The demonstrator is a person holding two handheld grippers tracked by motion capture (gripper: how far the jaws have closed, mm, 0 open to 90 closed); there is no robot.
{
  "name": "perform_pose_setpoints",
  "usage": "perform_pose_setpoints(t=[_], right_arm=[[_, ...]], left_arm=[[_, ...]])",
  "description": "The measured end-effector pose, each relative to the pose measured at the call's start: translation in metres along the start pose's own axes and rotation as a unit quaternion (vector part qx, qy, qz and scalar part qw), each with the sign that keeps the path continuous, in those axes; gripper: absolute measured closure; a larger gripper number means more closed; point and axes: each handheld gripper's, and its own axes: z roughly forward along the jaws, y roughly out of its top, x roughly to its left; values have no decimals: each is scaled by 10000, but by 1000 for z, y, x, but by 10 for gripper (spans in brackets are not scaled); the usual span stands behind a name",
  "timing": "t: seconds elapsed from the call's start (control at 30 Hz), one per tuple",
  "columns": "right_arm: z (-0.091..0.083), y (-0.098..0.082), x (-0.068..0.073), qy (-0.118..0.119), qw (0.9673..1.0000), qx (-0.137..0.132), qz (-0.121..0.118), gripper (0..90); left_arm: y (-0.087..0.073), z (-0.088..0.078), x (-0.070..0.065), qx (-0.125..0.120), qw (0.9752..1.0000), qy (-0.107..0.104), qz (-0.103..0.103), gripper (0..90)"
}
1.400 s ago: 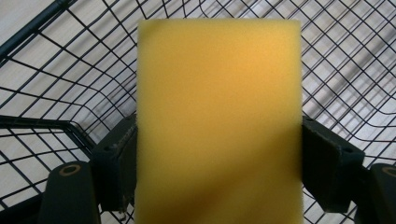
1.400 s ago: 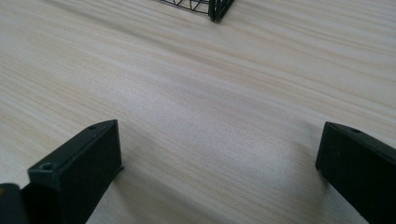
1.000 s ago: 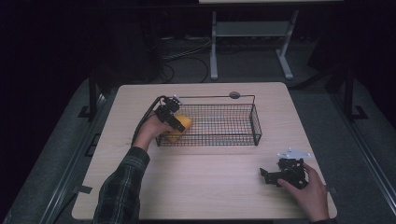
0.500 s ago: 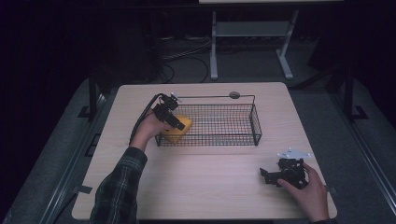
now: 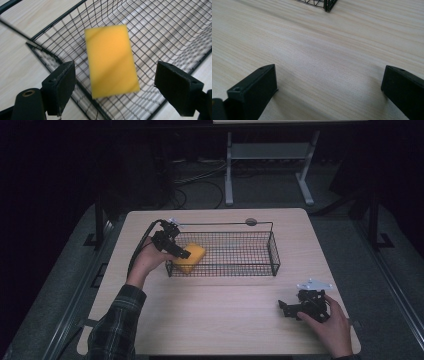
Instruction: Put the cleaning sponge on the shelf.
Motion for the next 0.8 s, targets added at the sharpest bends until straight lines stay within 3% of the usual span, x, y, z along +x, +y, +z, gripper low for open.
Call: perform_pose_setpoints(t=[0.33, 0.8], right_arm=[[0, 0, 0, 1, 10000, -2, -1, 0], [0, 0, 0, 1, 10000, -2, -4, 0]], left_arm=[[-37, -28, -8, -333, 9994, 85, -89, 168], [-98, -45, -31, -598, 9978, 275, -100, 168]])
